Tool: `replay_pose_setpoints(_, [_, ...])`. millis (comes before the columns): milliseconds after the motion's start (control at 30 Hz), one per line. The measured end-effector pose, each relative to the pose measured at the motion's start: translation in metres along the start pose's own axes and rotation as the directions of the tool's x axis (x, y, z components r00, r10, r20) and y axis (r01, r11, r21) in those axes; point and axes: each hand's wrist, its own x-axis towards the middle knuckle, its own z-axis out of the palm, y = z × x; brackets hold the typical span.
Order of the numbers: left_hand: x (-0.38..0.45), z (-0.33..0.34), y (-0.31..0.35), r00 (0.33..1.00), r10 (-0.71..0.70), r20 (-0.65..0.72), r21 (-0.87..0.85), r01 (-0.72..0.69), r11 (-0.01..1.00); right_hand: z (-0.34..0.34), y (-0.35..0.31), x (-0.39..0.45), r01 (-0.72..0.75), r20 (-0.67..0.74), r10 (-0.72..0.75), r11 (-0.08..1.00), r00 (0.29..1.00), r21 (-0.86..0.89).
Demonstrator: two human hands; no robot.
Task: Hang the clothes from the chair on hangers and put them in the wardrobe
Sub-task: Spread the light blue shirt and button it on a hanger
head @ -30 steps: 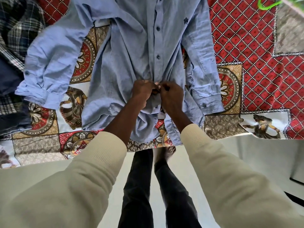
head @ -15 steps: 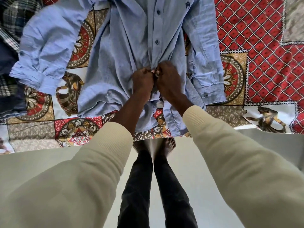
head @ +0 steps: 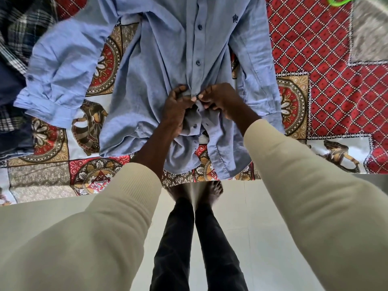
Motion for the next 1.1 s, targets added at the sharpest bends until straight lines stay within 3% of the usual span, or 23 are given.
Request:
replay_pose_setpoints(67, [-0.002,-0.001,-0.006,0.991,0.094,-0.094,0.130,-0.081,0.988,0.014,0.011,-0.003,0.085,-0.141,-0.067,0.989,0.988,0.124])
replay_pose_setpoints(133, [-0.012,-0.001,-0.009,0.952,0.216,-0.217,0.204,-0.173,0.964,0.025,0.026,-0.009,0.159,-0.357,-0.085,0.970,0.930,0.185])
replay_pose_setpoints(233, [-0.038,-0.003,-0.010,0.859,0.426,-0.284,0.381,-0.306,0.872,0.033,0.045,-0.041,0.204,-0.605,-0.241,0.970,0.759,-0.130])
replay_pose_setpoints(300, [-0.057,-0.009,-0.016,0.837,0.512,-0.195,0.490,-0.369,0.790,0.041,0.065,-0.064,0.247,-0.567,-0.423,0.899,0.707,-0.362])
replay_pose_setpoints(367, [-0.073,-0.013,-0.024,0.849,0.525,-0.064,0.582,-0.395,0.710,0.052,0.081,-0.077,0.218,-0.450,-0.513,0.800,0.731,-0.559])
replay_pose_setpoints(500, [-0.082,-0.019,-0.044,0.935,0.354,0.000,0.639,-0.273,0.719,0.058,0.083,-0.083,0.132,-0.384,-0.526,0.702,0.759,-0.700])
replay_pose_setpoints(567, [-0.084,-0.019,-0.045,0.939,0.344,-0.022,0.646,-0.250,0.722,0.056,0.077,-0.083,0.160,-0.362,-0.518,0.715,0.775,-0.681])
replay_pose_setpoints(667, [-0.083,-0.013,-0.042,0.965,0.246,-0.091,0.517,-0.165,0.840,0.052,0.075,-0.083,0.162,-0.369,-0.435,0.798,0.821,-0.580])
replay_pose_setpoints(800, [-0.079,-0.015,-0.047,0.977,0.200,-0.070,0.495,-0.140,0.857,0.050,0.081,-0.089,0.068,-0.397,-0.399,0.771,0.826,-0.633])
replay_pose_setpoints(933, [-0.061,-0.025,-0.070,0.986,0.151,-0.067,0.503,-0.097,0.859,0.057,0.075,-0.093,0.182,-0.378,-0.292,0.936,0.879,-0.300])
replay_pose_setpoints(1033, [-0.072,-0.016,-0.053,0.983,0.152,-0.104,0.455,-0.089,0.886,0.063,0.070,-0.092,0.187,-0.340,-0.229,0.971,0.912,-0.151])
replay_pose_setpoints(1100, [-0.076,-0.012,-0.046,0.987,0.095,-0.127,0.325,-0.049,0.944,0.066,0.069,-0.090,0.169,-0.311,-0.165,0.985,0.936,-0.012])
